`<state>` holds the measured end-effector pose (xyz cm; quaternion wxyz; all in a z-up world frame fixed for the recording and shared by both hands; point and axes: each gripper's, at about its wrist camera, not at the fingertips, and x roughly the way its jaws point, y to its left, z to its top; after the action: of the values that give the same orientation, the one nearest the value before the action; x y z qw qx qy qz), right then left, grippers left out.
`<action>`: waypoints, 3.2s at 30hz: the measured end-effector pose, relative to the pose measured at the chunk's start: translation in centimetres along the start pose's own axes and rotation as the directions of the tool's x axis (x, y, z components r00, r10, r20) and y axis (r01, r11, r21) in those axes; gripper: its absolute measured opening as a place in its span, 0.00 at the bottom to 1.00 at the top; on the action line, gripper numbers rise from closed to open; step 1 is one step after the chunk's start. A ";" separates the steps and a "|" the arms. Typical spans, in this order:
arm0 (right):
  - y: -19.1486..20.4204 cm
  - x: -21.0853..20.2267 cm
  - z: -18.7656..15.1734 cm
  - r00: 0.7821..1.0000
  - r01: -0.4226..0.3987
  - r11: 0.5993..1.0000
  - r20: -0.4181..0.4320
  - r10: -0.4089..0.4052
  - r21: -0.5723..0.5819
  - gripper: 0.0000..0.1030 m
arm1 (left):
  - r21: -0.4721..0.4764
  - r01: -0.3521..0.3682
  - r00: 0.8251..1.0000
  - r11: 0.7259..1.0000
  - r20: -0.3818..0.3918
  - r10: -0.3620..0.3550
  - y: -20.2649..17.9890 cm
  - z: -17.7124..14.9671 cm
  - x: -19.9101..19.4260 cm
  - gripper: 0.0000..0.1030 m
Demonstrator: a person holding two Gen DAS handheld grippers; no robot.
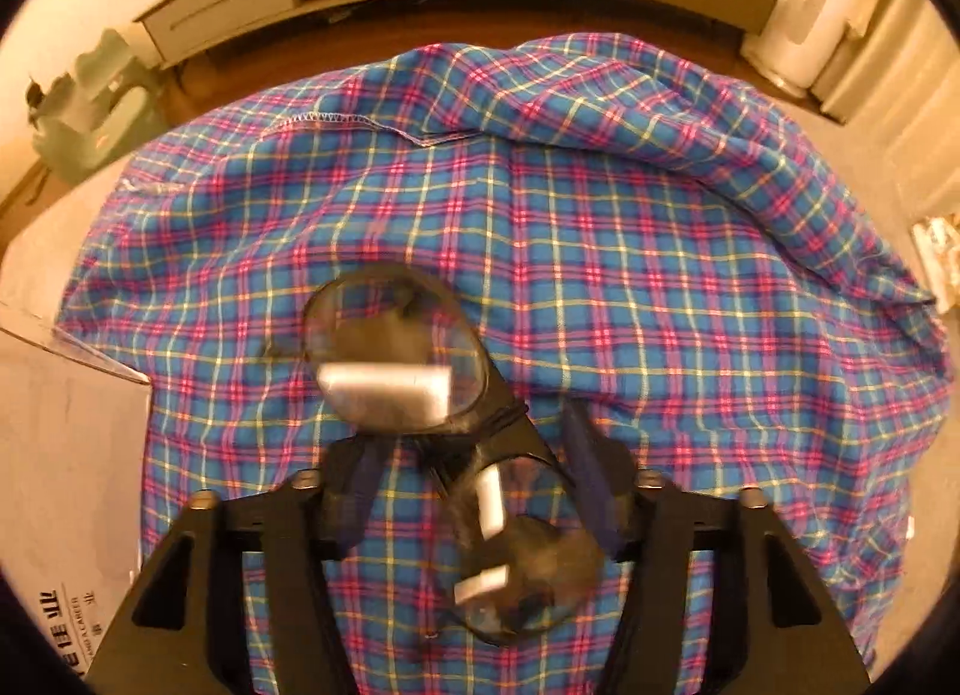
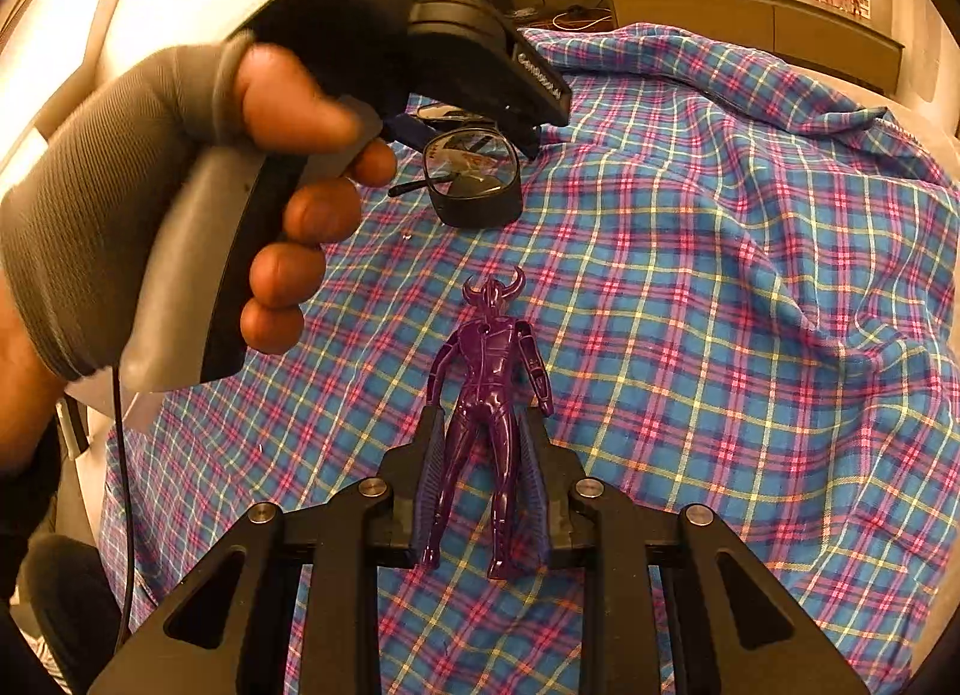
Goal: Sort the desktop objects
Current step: 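Carry the glasses and the figurine in both tools over the cardboard box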
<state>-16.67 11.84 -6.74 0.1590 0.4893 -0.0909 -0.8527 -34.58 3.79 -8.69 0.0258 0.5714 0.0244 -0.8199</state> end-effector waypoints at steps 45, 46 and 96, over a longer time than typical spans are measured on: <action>12.4 -7.3 -0.6 0.981 0.025 0.979 0.194 0.015 -0.204 0.26 | 0.086 0.016 0.955 0.996 0.295 -0.041 8.7 -18.6 -23.3 0.39; 12.7 -7.5 -0.6 0.980 0.027 0.978 0.197 0.015 -0.208 0.26 | 0.083 0.018 0.954 0.996 0.297 -0.042 8.9 -18.8 -23.5 0.39; 33.3 -8.8 4.4 0.983 0.008 0.913 0.171 0.068 -0.407 0.26 | -0.296 0.249 0.874 0.922 0.479 -0.082 31.7 -20.6 -24.3 0.39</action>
<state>-10.27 -16.10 12.94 0.2613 0.3641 0.0663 -0.8915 -4.66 -26.09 6.63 0.0600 0.3439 0.2119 -0.9128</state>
